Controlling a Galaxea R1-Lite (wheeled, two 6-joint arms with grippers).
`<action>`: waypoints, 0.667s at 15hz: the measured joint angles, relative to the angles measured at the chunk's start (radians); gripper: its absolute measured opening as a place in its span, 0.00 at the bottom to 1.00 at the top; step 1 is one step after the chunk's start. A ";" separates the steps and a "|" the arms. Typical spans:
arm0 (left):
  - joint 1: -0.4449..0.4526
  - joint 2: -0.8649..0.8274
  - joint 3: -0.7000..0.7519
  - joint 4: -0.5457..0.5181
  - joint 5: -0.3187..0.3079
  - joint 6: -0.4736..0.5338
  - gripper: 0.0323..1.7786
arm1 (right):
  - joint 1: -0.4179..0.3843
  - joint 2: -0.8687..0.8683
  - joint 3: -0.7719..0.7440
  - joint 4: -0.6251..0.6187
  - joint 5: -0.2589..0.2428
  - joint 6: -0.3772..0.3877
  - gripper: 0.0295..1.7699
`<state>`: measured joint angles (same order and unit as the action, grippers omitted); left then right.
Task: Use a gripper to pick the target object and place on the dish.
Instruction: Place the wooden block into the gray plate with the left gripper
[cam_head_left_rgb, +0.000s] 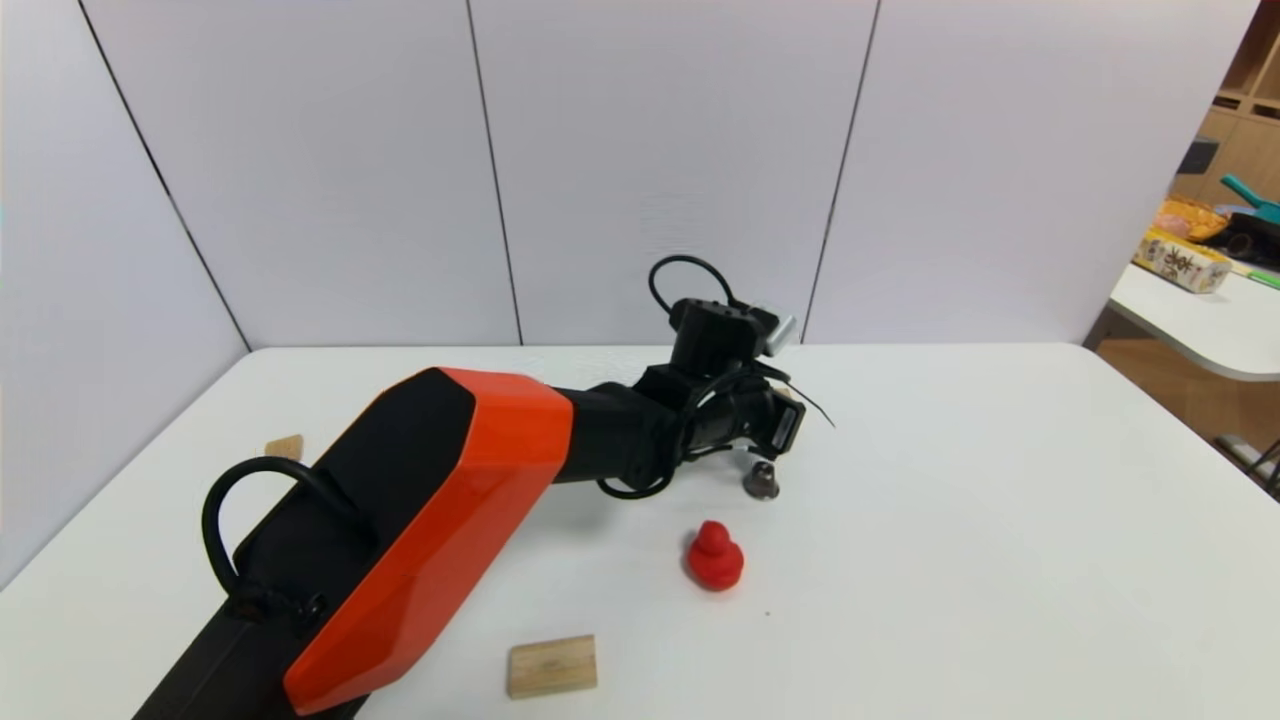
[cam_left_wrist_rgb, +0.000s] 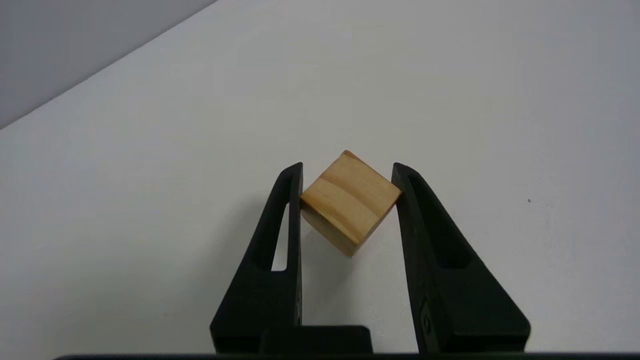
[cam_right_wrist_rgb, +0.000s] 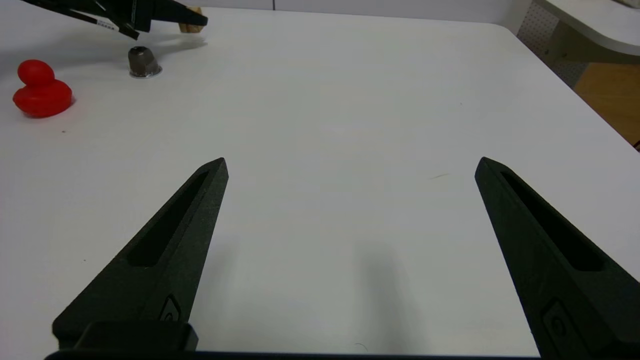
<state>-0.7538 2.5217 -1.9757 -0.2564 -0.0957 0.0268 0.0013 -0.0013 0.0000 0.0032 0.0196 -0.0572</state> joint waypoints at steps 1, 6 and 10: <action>0.003 -0.008 0.001 0.000 0.000 0.001 0.31 | 0.000 0.000 0.000 0.000 0.000 0.000 0.97; 0.035 -0.072 0.037 0.047 0.000 0.020 0.31 | 0.000 0.000 0.000 0.000 0.000 0.000 0.97; 0.095 -0.196 0.231 0.054 0.002 0.055 0.31 | 0.000 0.000 0.000 0.000 0.000 0.000 0.97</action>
<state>-0.6589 2.3260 -1.7443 -0.2026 -0.0938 0.0817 0.0013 -0.0013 0.0000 0.0032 0.0191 -0.0572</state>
